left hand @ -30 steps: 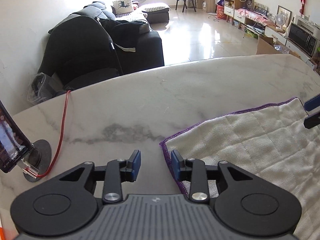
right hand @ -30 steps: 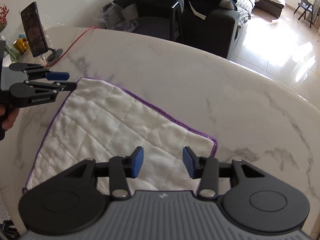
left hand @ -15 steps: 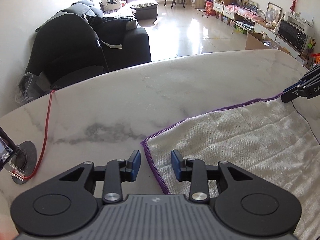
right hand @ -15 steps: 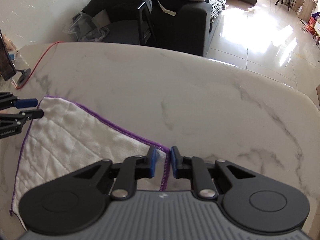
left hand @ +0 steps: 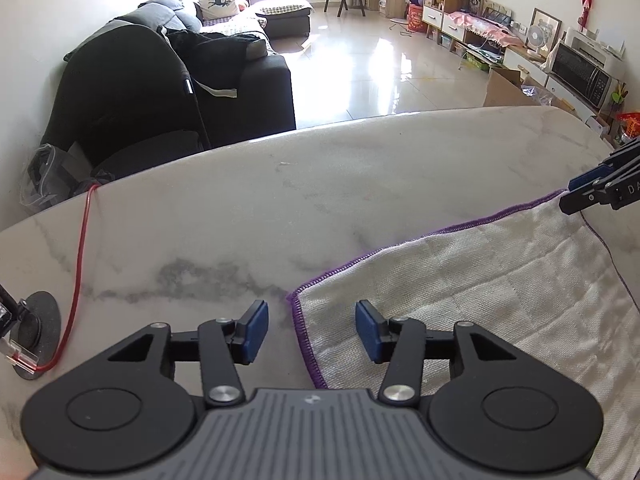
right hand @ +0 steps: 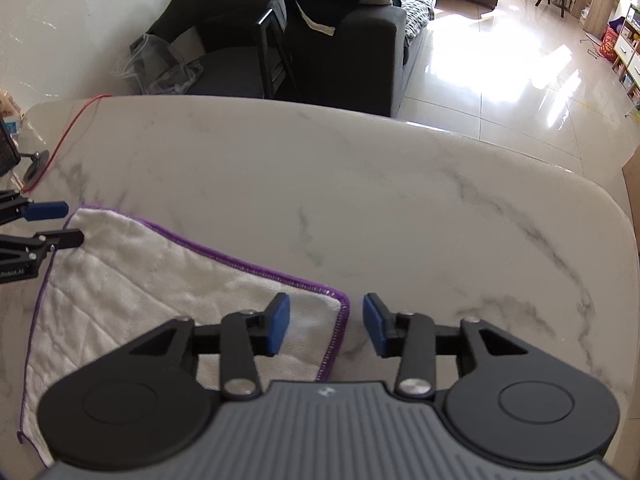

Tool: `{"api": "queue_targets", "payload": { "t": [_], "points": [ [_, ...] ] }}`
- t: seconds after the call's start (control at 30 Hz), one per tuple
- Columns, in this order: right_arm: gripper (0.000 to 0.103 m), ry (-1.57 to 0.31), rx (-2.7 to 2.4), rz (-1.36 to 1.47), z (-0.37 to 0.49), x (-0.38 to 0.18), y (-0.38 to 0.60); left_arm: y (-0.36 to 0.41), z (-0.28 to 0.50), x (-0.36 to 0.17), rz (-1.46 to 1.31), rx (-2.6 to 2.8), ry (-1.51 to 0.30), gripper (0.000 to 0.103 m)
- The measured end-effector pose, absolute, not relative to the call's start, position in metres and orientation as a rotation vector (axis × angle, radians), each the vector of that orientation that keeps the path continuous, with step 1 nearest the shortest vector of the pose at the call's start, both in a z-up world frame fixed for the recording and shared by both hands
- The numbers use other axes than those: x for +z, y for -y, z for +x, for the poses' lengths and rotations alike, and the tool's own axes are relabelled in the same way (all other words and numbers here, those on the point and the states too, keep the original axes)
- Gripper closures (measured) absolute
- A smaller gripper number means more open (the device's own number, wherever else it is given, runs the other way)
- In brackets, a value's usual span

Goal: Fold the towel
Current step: 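Grasp the purple edge with the left tool while the right tool grasps another edge, then lift both edges and fold the towel over toward its opposite edge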

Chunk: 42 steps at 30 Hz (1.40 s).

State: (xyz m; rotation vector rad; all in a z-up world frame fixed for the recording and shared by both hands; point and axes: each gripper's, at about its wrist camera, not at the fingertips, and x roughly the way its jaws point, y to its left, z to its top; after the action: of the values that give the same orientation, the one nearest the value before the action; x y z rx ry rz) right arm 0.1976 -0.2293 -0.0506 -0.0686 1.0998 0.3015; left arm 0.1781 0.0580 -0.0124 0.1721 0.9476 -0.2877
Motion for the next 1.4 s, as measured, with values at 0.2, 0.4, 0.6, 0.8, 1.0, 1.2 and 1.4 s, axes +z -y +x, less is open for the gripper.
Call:
{"api": "queue_targets", "payload": {
  "t": [0.2,0.4,0.6,0.8,1.0,1.2,1.4],
  "points": [
    [0.061,-1.099,0.304,-0.059,0.199,-0.051,0.228,-0.071,0.191,-0.012,0.042,-0.31,-0.98,0.049],
    [0.091,-1.088,0.304,-0.084,0.197,-0.052,0.225,-0.077,0.195,-0.01,0.008,-0.284,-0.988,0.091],
    [0.093,-1.061,0.314,-0.058,0.189,-0.044,0.23,-0.075,0.191,-0.004,0.022,-0.307,-0.988,0.099],
    [0.093,-1.016,0.34,-0.054,0.169,-0.026,0.231,-0.073,0.171,0.017,0.042,-0.341,-0.925,0.099],
    [0.093,-0.974,0.36,-0.062,0.144,-0.006,0.234,-0.072,0.148,0.035,0.057,-0.367,-0.879,0.099],
    [0.093,-0.956,0.369,-0.078,0.119,0.003,0.235,-0.071,0.126,0.04,0.065,-0.369,-0.871,0.099],
    [0.093,-0.951,0.374,-0.083,0.096,0.003,0.237,-0.073,0.104,0.034,0.075,-0.366,-0.878,0.099]
  ]
}}
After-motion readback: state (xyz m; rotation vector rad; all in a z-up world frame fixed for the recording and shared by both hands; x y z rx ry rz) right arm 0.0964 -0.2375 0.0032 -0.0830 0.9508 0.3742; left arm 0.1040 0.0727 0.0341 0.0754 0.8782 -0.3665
